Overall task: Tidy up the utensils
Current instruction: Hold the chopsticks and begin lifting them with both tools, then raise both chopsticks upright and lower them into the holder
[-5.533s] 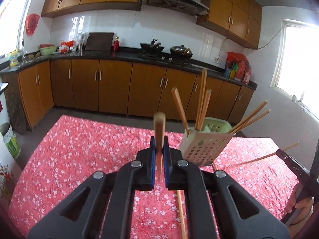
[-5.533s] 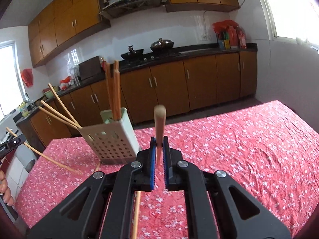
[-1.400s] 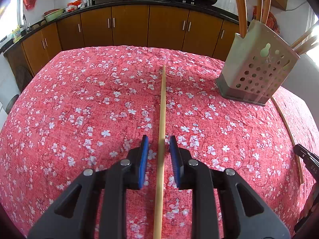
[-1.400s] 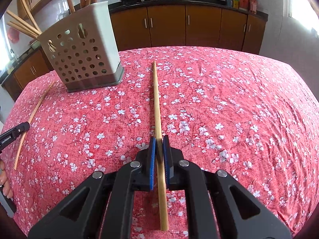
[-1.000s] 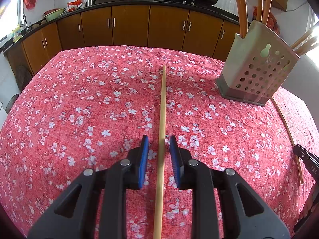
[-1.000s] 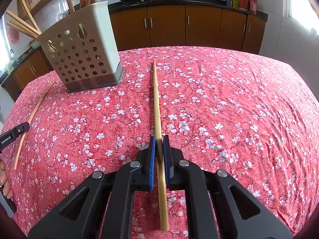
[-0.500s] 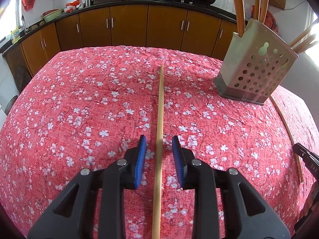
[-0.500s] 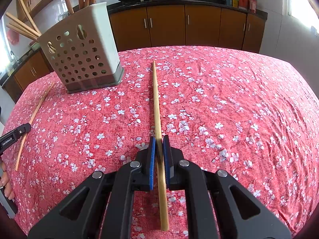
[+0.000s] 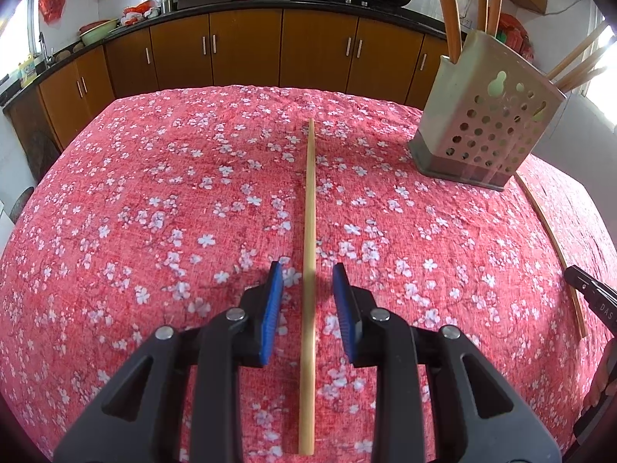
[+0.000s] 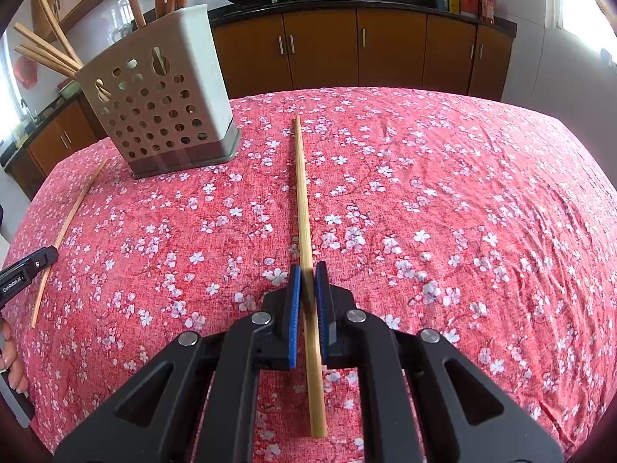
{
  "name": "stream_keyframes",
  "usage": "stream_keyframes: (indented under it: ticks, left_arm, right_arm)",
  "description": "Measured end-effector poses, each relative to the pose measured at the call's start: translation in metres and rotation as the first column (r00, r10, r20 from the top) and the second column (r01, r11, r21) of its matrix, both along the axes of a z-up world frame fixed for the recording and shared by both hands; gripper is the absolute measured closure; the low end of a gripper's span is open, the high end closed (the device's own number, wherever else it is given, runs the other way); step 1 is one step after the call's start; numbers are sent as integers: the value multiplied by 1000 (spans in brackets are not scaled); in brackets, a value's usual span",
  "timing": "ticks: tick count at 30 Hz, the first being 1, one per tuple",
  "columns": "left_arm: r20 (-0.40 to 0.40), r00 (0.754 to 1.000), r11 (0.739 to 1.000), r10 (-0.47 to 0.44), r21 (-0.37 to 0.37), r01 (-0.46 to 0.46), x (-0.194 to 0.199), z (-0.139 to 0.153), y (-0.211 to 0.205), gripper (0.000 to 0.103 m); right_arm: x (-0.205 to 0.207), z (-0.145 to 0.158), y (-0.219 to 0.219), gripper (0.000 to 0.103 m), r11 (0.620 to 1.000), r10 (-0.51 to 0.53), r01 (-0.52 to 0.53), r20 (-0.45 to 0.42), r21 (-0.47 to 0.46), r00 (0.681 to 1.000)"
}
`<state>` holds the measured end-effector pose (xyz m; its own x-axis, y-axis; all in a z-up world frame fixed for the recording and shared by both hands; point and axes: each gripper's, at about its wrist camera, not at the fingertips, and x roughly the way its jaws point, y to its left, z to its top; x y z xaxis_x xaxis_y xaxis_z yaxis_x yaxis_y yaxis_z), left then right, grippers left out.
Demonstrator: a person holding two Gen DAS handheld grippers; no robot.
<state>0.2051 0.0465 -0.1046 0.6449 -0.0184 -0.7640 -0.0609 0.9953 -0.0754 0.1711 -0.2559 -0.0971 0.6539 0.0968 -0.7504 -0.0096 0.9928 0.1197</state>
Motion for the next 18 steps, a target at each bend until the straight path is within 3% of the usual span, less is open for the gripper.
stream_keyframes:
  ticks: [2, 5, 13, 18]
  left_arm:
    - [0, 1000, 1000, 1, 2, -1, -2, 0, 0, 80]
    - [-1, 1000, 1000, 18, -5, -18, -8, 0, 5, 94]
    - [11, 1000, 1000, -8, 0, 8, -23, 6, 9, 95]
    - [89, 996, 1000, -9, -20, 10, -36, 36, 14, 95]
  right_arm:
    - [-1, 0, -4, 94, 1000, 1, -1, 0, 12, 1000]
    - [-5, 0, -6, 95, 1000, 2, -2, 1, 19, 1000]
    - [-22, 13, -15, 95, 1000, -13, 12, 62, 26, 998]
    - [-33, 35, -27, 95, 998, -38, 30, 134, 56, 990]
